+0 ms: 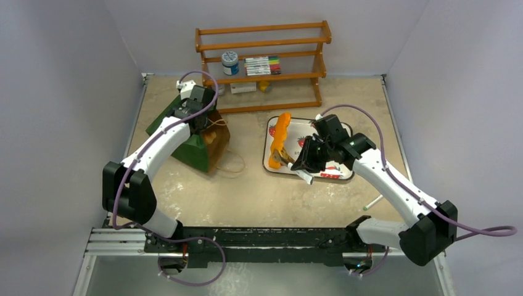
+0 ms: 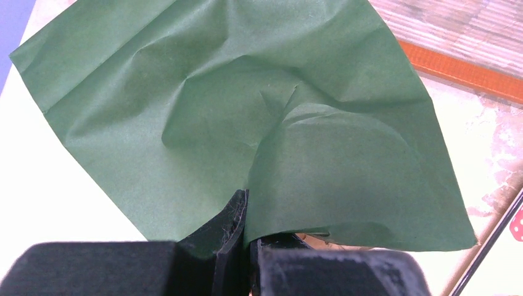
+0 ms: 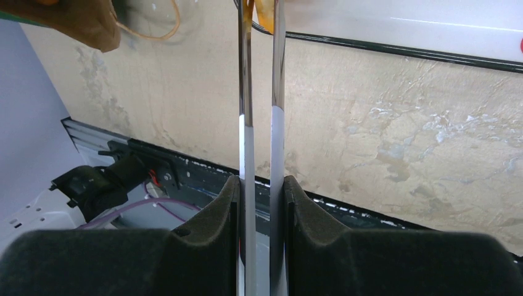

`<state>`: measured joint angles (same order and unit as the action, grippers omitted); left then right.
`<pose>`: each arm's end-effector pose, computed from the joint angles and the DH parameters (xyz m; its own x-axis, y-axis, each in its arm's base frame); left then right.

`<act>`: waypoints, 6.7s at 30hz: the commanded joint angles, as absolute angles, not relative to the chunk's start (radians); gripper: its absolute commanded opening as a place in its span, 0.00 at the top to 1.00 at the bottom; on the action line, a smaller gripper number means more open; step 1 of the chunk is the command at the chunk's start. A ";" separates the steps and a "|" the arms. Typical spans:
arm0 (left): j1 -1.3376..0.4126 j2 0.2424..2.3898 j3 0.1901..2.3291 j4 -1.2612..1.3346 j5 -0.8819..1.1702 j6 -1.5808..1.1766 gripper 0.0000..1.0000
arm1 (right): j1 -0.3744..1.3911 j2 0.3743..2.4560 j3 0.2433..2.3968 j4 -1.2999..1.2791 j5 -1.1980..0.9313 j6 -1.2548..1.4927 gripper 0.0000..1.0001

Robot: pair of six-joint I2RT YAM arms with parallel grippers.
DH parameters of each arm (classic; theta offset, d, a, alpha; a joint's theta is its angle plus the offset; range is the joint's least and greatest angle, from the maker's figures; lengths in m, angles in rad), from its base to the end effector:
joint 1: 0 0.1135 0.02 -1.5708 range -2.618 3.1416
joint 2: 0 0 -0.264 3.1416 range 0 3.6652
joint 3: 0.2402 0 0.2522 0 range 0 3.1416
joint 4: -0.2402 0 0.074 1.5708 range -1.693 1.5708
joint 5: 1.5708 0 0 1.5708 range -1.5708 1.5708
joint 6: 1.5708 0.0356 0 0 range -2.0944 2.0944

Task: Take the fake bread out of the paper bag
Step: Place the fake bread in the container, then take out the fake bread from the paper bag.

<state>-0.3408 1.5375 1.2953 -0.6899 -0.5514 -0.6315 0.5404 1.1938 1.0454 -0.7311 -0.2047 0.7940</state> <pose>0.3131 -0.0913 0.2931 -0.6051 -0.3190 -0.7295 -0.4545 0.8907 -0.0124 0.2050 0.1314 0.2982 -0.9016 0.2734 -0.3352 0.0401 0.8245 0.5645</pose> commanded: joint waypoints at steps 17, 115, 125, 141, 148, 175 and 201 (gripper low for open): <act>-0.336 1.509 1.287 -0.612 -0.526 -0.623 1.00 | 0.416 1.271 1.110 -0.736 -0.340 0.678 0.60; -0.404 1.546 1.438 -0.820 -0.502 -0.655 1.00 | 0.732 1.397 1.112 -0.115 -0.359 1.010 0.63; -0.423 1.551 1.447 -0.829 -0.508 -0.655 1.00 | 0.732 1.475 1.049 -0.026 -0.374 1.047 0.59; -0.454 1.570 1.445 -0.825 -0.511 -0.655 1.00 | 0.721 1.575 1.034 0.088 -0.383 1.132 0.54; -0.458 1.565 1.426 -0.827 -0.510 -0.649 1.00 | 0.707 1.600 0.990 0.182 -0.395 1.175 0.54; -0.478 1.552 1.420 -0.850 -0.511 -0.643 1.00 | 0.700 1.736 0.914 0.532 -0.402 1.273 0.57; -0.473 1.587 1.421 -0.828 -0.623 -0.647 1.00 | 0.699 1.510 0.858 0.336 -0.334 1.160 1.00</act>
<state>-0.4744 1.5776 1.4006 -0.8570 -0.5621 -0.6361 0.7048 1.6108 0.8795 0.3504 -0.3668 1.1870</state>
